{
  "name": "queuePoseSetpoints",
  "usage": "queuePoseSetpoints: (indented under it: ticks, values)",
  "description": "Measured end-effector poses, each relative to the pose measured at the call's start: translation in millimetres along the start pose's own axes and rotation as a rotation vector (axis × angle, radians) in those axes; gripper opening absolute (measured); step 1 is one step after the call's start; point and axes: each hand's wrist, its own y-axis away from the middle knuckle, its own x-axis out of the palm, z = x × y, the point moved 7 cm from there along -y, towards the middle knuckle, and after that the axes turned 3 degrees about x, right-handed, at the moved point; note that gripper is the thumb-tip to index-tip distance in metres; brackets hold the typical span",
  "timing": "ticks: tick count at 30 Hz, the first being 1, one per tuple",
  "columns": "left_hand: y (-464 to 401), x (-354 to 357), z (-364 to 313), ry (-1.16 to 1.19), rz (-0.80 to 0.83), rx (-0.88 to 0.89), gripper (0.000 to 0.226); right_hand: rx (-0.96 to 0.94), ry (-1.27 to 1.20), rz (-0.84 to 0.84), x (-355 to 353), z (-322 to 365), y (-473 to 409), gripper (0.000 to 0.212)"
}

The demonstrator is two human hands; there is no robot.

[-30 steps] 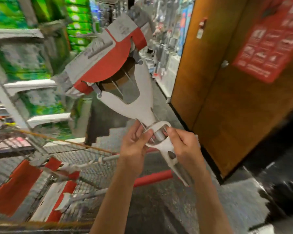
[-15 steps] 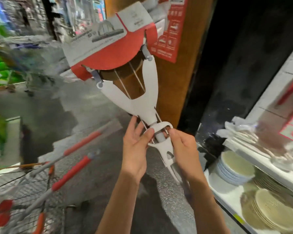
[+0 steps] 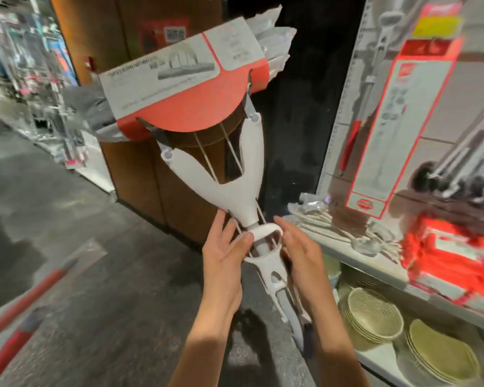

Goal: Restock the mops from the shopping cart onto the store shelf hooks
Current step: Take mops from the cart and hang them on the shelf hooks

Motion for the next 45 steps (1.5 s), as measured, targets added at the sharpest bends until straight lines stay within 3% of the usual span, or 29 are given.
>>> queuePoseSetpoints:
  ticks: [9, 22, 25, 28, 32, 35, 39, 45]
  values:
    - [-51.5, 84.7, 8.7, 0.002, 0.245, 0.009, 0.074, -0.156, 0.033, -0.196, -52.8, 72.1, -60.8, 0.039]
    - [-167.0, 177.6, -15.7, 0.006, 0.672, 0.034, 0.067, -0.320, -0.015, -0.475, -95.7, 159.2, -172.5, 0.015]
    - [-191.5, 194.4, -28.7, -0.013, 0.733, 0.073, 0.052, -0.348, -0.029, -0.552, -98.4, 172.1, -192.5, 0.013]
    - [-222.7, 209.2, -42.6, -0.015, 0.693, 0.120, 0.026, -0.392, -0.039, -0.616, -101.7, 186.4, -208.2, 0.017]
    - [-264.3, 232.2, -62.2, 0.016, 0.639, 0.157, 0.019, -0.459, -0.103, -0.648, -104.4, 204.6, -221.8, 0.025]
    - [-283.7, 249.9, -79.0, 0.069, 0.629, 0.204, 0.031, -0.512, -0.133, -0.683, -105.5, 221.1, -228.5, 0.038]
    - [-298.8, 272.9, -95.9, 0.133, 0.616, 0.261, 0.063, -0.619, -0.152, -0.711, -109.8, 246.8, -236.5, 0.054]
    - [-317.8, 311.6, -116.0, 0.199, 0.637, 0.315, 0.068, -0.659, -0.217, -0.668, -126.2, 278.4, -256.5, 0.054]
